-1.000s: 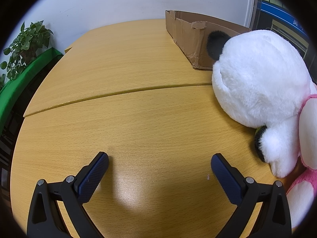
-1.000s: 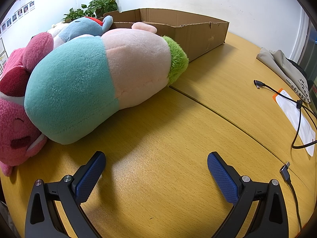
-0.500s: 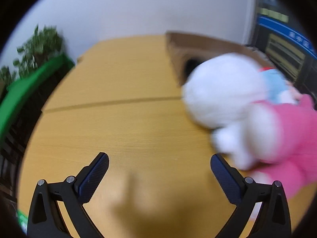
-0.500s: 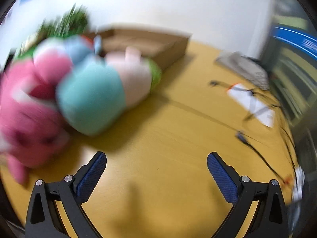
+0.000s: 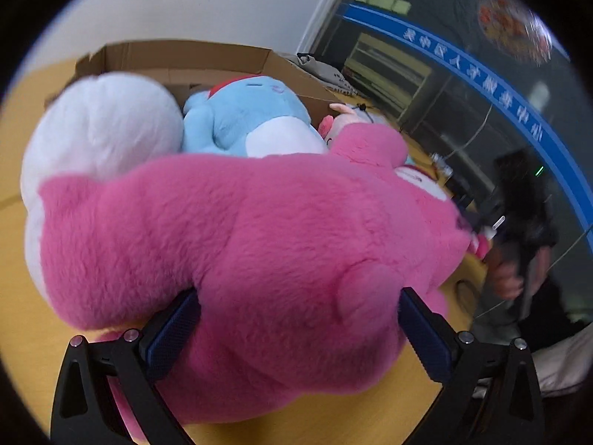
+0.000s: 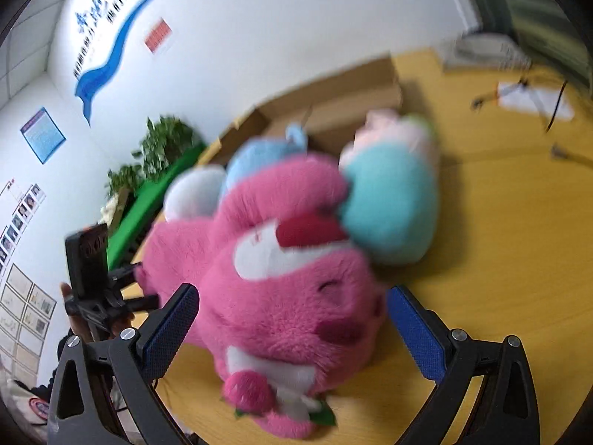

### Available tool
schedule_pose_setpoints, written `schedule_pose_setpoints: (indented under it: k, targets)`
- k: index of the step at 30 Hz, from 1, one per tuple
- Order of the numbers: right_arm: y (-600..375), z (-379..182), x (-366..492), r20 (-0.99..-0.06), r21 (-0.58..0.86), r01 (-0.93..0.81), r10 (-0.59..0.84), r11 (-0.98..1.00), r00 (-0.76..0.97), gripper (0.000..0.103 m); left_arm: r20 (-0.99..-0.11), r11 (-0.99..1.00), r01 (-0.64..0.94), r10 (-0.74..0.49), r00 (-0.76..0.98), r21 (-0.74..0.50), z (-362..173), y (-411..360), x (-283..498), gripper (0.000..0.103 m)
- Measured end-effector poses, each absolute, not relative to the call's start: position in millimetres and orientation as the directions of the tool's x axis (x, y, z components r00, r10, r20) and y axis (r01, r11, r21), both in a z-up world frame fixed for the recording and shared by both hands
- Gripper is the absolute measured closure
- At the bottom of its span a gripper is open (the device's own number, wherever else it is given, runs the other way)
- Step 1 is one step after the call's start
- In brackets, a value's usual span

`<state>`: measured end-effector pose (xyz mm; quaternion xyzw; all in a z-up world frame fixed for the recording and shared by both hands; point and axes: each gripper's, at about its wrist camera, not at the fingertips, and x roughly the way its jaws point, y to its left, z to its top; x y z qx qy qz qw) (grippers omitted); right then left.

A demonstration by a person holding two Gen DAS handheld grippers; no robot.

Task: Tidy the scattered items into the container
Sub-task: 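Move both grippers toward the pink bear plush to grasp it, then close both grippers on the pink bear plush and lift it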

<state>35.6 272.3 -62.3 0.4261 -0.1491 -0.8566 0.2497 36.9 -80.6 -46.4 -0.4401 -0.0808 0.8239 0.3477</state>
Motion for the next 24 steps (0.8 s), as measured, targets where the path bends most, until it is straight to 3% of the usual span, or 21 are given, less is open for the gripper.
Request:
schedule_pose_setpoints:
  k: [3, 8, 11, 16, 24]
  targets:
    - [262.4, -93.4, 24.4, -0.665, 0.519, 0.277, -0.586, -0.808, -0.464, 0.001, -0.656, -0.723, -0.485, 0.674, -0.34, -0.491, -55.7, -88.0, 33.6, 0.004]
    - [255.2, -81.3, 40.8, -0.649, 0.463, 0.319, -0.561, -0.827, -0.514, 0.024, -0.629, -0.709, -0.445, 0.699, -0.34, -0.547, -52.4, -100.8, 36.4, 0.045]
    - [246.8, -68.6, 51.5, -0.651, 0.426, 0.334, -0.541, -0.841, -0.533, 0.031, -0.634, -0.727, -0.437, 0.681, -0.367, -0.529, -45.3, -98.0, 42.6, 0.053]
    - [241.3, -23.7, 64.9, -0.604, 0.374, 0.369, -0.526, -0.851, -0.599, 0.035, -0.59, -0.727, -0.429, 0.686, -0.426, -0.536, -7.7, -96.9, 56.1, 0.054]
    - [239.1, 91.4, 6.8, -0.439, 0.349, 0.445, -0.563, -0.825, -0.7, 0.036, -0.488, -0.766, -0.525, 0.642, -0.592, -0.371, 128.6, -98.7, 0.6, 0.054]
